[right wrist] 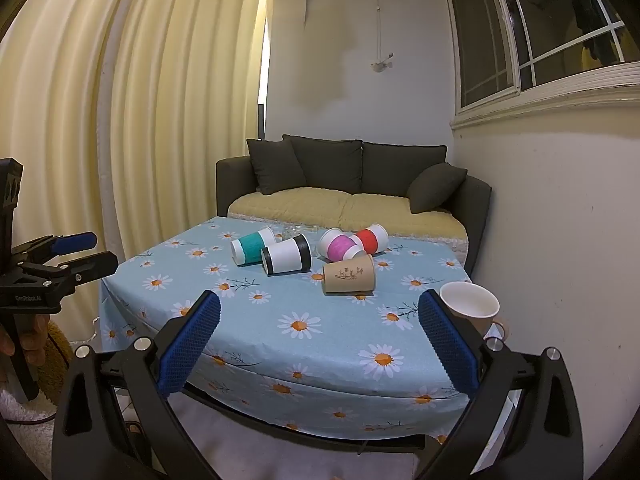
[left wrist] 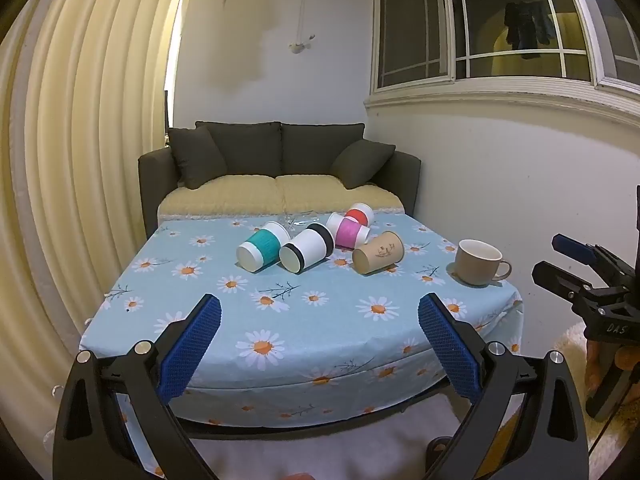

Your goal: Flip cup upright

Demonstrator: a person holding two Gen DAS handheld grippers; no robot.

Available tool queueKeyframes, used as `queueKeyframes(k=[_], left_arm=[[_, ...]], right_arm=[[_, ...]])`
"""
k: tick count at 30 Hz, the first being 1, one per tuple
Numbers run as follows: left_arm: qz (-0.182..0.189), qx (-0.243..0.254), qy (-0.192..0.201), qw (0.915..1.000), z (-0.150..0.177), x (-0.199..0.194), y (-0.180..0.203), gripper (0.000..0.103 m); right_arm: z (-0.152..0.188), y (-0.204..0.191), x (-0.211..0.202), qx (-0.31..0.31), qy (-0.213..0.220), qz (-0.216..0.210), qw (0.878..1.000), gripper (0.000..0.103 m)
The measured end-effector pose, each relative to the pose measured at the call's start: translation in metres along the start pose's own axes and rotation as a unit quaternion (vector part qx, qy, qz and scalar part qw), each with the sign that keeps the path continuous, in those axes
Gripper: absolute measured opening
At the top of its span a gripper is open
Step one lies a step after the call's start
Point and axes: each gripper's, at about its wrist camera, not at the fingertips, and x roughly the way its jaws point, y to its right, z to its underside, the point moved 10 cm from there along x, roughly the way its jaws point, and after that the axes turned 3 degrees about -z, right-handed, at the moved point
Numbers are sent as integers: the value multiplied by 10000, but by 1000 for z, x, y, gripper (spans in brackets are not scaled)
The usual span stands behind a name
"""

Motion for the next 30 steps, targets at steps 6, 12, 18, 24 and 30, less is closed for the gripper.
queueKeyframes(k=[6, 12, 18, 24, 30], left_arm=[[-4, -15, 35, 10000, -2, 1, -2, 97], [-15, 46, 60, 10000, 0, 3, 0, 97], [2, 44, 50, 10000, 0, 6, 0, 97], [-13, 34, 42, 10000, -4, -1, 1, 97], [-13, 47, 44, 10000, -3, 0, 2, 97]], right_arm=[[-1, 1, -1, -18, 28, 11, 10000, 98], [-1, 0, -2, -28, 32, 9, 10000, 98], [1, 0, -1, -36, 28, 13, 10000, 98], [2, -1, -1, -47, -2, 32, 10000, 98], [2, 0, -3, -63, -9, 14, 10000, 98]])
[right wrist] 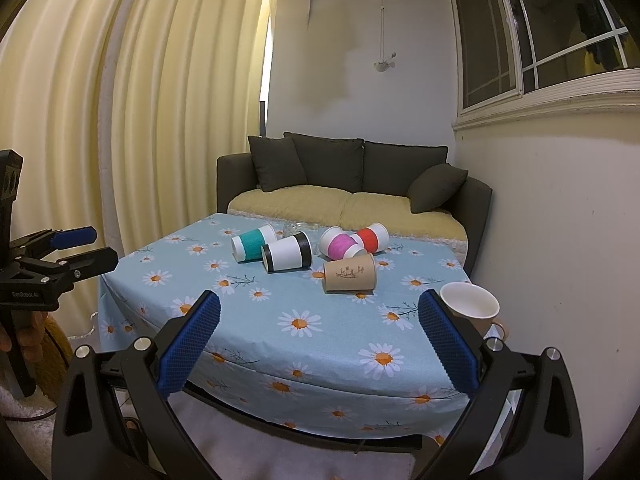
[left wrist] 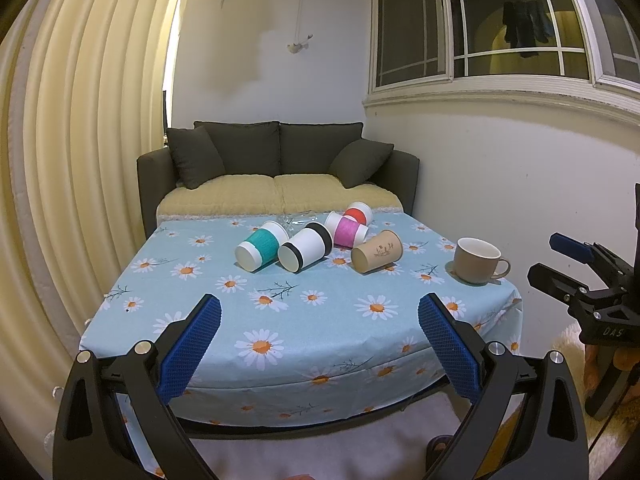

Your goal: Flip cup upright

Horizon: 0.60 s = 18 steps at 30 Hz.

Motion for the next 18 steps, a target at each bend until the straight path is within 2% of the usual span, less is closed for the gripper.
queueKeyframes(k=[18], left_arm=[[-17, 1, -13, 10000, 1, 0, 0, 97]], right_arm=[[2, 0, 2, -14, -43, 24, 10000, 98]])
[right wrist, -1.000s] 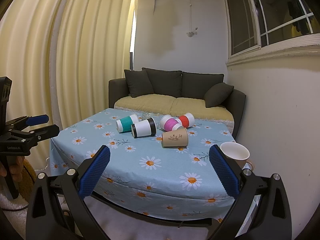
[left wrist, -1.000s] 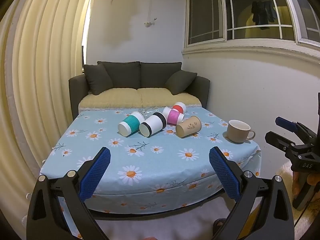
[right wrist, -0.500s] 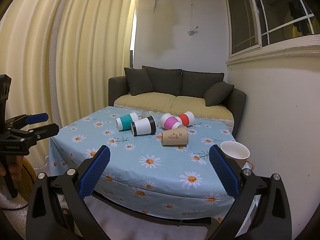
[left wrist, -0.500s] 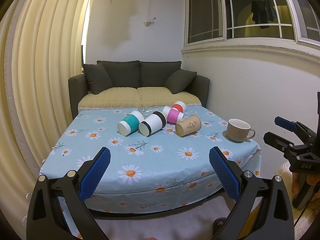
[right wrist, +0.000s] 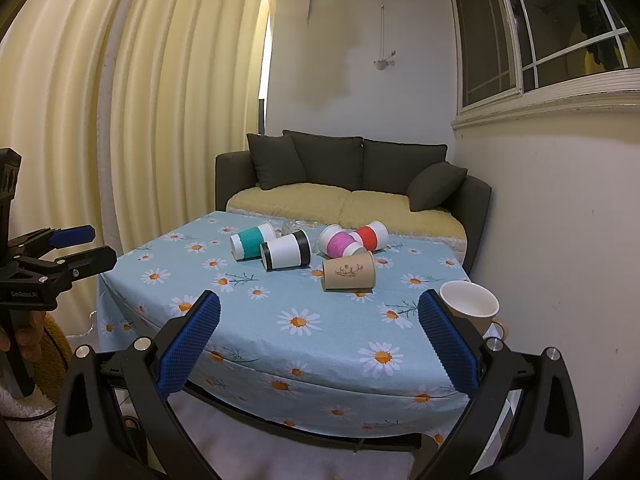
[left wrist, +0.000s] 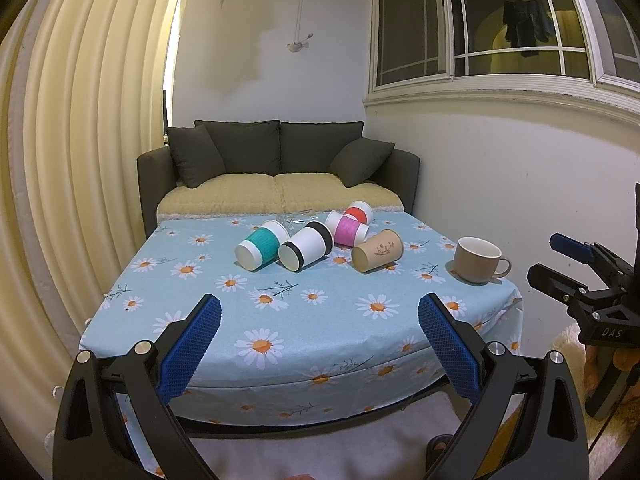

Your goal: Flip cup upright

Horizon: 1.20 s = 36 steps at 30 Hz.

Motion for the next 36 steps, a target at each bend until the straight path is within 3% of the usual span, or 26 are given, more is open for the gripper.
queueKeyframes(k=[23, 36], left_arm=[[10, 21, -21, 10000, 3, 0, 4, 97], [41, 17, -108, 9999, 6, 4, 6, 97]], right_arm=[[4, -2, 1, -22, -47, -10, 10000, 98], [10, 1, 10, 44, -289, -15, 9996, 98]])
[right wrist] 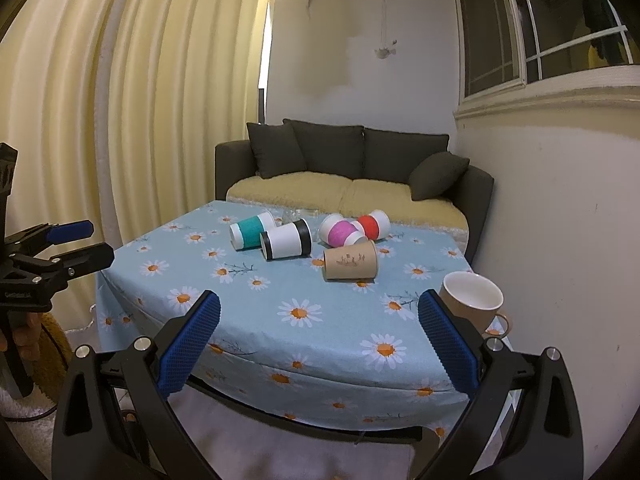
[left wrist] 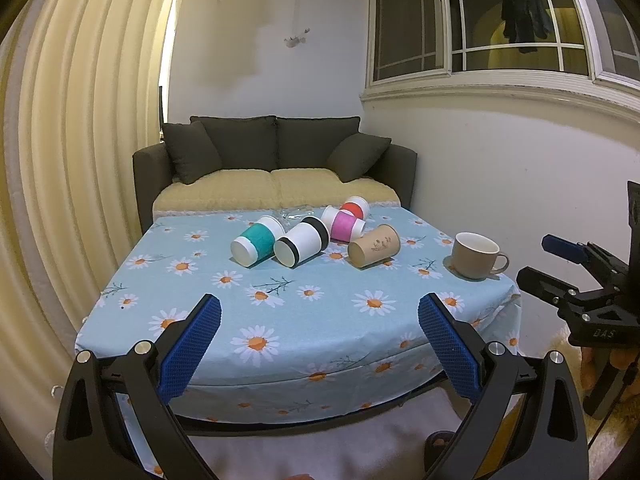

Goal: Flip cup upright
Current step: 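Move the right tool toward the pink-band paper cup lying on its side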

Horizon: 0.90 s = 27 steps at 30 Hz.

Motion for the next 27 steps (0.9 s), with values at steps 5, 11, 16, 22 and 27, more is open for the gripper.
queueKeyframes(k=[5, 11, 16, 22, 27], left_arm=[[31, 29, -190, 9998, -2, 11, -1, 97], [244, 44, -487, 9985, -14, 32, -4, 97], [390, 3, -693, 9968, -28, 57, -7, 97], [526, -68, -814, 9953, -46, 93, -9, 97], [657, -137, -964, 9931, -59, 130, -11, 97]], right_arm=[[-7, 1, 6, -34, -75, -26, 10000, 98], [-28, 4, 23, -376, -62, -82, 9992, 98], [-54, 11, 50, -699, -43, -56, 9975, 98], [-68, 15, 95, -1102, -317, -253, 9931, 98], [-77, 26, 149, -1151, -876, -733, 9868, 98]])
